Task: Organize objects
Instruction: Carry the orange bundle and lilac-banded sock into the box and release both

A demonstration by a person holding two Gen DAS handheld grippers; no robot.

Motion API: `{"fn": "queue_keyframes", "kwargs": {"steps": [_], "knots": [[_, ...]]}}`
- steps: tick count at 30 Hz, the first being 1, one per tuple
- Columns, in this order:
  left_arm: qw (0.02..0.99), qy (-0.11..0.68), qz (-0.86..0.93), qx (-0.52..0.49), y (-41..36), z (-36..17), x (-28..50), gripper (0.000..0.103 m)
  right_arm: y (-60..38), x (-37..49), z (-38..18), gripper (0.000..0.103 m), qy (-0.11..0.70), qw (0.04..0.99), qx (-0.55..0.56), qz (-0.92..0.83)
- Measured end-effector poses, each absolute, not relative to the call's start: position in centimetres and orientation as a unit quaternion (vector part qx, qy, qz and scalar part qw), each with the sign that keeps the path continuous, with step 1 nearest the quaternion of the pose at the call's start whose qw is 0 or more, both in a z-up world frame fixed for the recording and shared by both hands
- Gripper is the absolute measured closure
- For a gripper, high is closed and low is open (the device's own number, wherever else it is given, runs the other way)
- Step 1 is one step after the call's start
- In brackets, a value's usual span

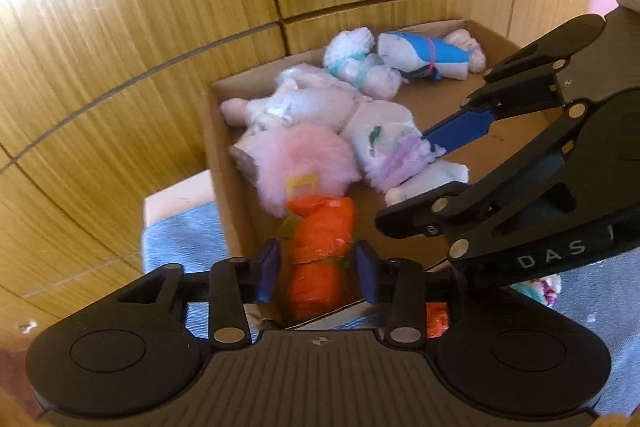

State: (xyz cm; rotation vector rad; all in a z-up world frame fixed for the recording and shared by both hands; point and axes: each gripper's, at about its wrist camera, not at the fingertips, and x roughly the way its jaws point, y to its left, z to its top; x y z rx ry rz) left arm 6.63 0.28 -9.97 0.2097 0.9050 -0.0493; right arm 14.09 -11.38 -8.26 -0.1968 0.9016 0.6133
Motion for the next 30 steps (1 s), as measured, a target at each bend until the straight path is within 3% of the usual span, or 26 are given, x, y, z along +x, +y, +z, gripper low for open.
{"fn": "queue_keyframes", "kwargs": {"steps": [5,9,11,24,30], "knots": [[0.901,0.425,-0.038,0.074,0.2,-9.4,5.2,0.039,-11.8,14.6,-8.2,0.055,0.44,0.846,-0.078,0.292],[0.909,0.408,-0.037,0.069,-0.3,-8.7,3.7,0.037,-11.6,14.6,-8.5,0.055,0.447,0.842,-0.079,0.291],[0.91,0.407,-0.034,0.064,-0.4,-8.5,3.1,0.029,-11.4,14.6,-8.7,0.055,0.454,0.839,-0.083,0.29],[0.91,0.414,-0.018,0.021,2.1,-9.1,0.6,0.029,-8.3,15.3,-9.7,0.052,0.482,0.819,-0.126,0.285],[0.909,0.415,-0.023,0.009,2.0,-9.3,0.0,0.028,-8.0,15.0,-8.8,0.037,0.476,0.825,-0.134,0.273]]}}
